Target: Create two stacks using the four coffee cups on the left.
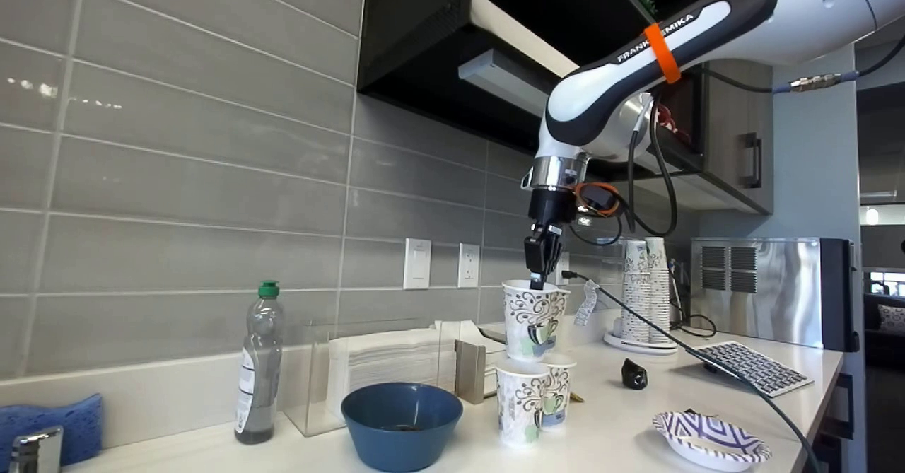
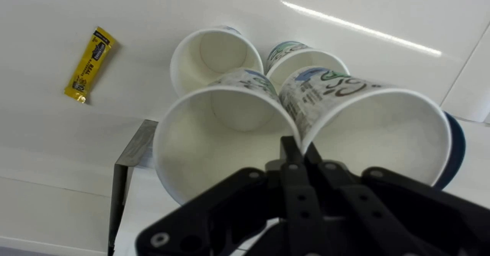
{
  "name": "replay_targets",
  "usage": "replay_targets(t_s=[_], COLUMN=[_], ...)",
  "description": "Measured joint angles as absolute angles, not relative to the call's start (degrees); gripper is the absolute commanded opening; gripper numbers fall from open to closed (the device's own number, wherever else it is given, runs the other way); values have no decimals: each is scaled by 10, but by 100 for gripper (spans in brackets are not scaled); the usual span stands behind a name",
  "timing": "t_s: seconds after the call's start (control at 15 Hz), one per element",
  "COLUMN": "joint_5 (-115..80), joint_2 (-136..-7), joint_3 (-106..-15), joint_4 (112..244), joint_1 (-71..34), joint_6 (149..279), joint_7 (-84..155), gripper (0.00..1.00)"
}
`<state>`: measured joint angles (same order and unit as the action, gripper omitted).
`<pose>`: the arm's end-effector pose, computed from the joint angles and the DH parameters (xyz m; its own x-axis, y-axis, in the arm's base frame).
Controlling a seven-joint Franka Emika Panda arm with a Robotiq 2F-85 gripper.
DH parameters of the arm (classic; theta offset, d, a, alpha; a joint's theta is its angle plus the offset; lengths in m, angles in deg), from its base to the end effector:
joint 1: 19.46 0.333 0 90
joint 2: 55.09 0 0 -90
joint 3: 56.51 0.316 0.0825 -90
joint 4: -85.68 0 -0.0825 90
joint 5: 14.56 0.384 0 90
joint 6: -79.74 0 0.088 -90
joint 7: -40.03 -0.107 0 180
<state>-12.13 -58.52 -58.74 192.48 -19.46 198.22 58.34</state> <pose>0.5922 -0.0204 0.4949 0.9548 0.2581 0.1477 0.2596 -0.9657 0.0094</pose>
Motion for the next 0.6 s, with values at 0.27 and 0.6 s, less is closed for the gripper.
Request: replay_targets(t_s=[0.27, 0.6], joint_5=[-122, -122], joint_2=[-593, -604], joint_3=[-587, -587], joint_4=[1917, 1904], joint_1=[-195, -195], joint_6=[1972, 1961], joint_7=[583, 583], gripper=[1, 1])
